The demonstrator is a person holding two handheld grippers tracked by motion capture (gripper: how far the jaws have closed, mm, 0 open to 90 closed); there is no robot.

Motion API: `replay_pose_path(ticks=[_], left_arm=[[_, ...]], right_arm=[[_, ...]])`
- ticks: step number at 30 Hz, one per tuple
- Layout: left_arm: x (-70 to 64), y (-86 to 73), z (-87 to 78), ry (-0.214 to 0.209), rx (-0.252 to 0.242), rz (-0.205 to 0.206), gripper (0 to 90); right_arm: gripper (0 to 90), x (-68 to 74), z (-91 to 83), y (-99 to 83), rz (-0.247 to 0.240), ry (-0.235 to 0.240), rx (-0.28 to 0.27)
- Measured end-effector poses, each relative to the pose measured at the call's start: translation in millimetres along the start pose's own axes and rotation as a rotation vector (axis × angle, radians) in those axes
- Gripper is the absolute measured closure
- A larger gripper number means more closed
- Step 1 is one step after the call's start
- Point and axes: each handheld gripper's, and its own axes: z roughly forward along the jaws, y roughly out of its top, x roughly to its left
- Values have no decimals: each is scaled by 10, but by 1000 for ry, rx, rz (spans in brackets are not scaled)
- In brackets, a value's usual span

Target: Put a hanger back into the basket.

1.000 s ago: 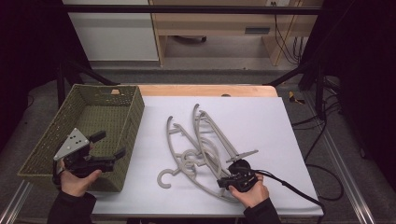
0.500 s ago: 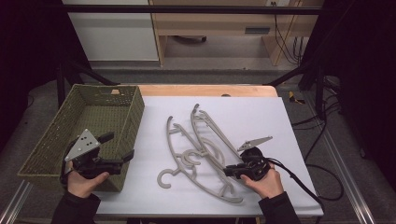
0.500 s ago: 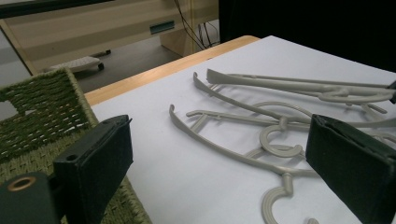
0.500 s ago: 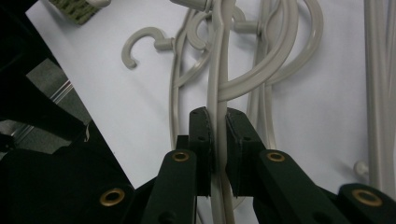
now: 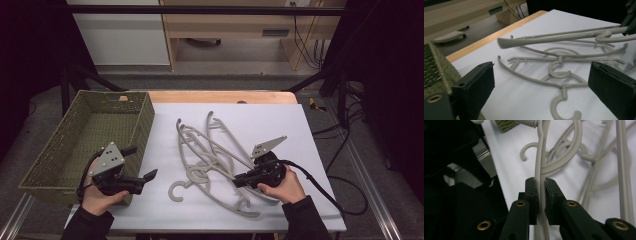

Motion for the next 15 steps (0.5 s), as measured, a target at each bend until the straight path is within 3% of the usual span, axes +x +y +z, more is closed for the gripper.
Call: replay_pose_path(ticks=[3,9,12,15], left_arm=[[-51,9,59,-29,29,29,65],[-151,28,144,-46,74,95,70],[-200,33,198,-58,96,129,77],[-242,43,261,-61,136,185,99]], right_arm=[[819,12,21,9,-19,40,14],[819,8,65,-2,-50,93,46],[819,25,79,-5,-43,122,63],[819,31,93,-5,-55,136,86]])
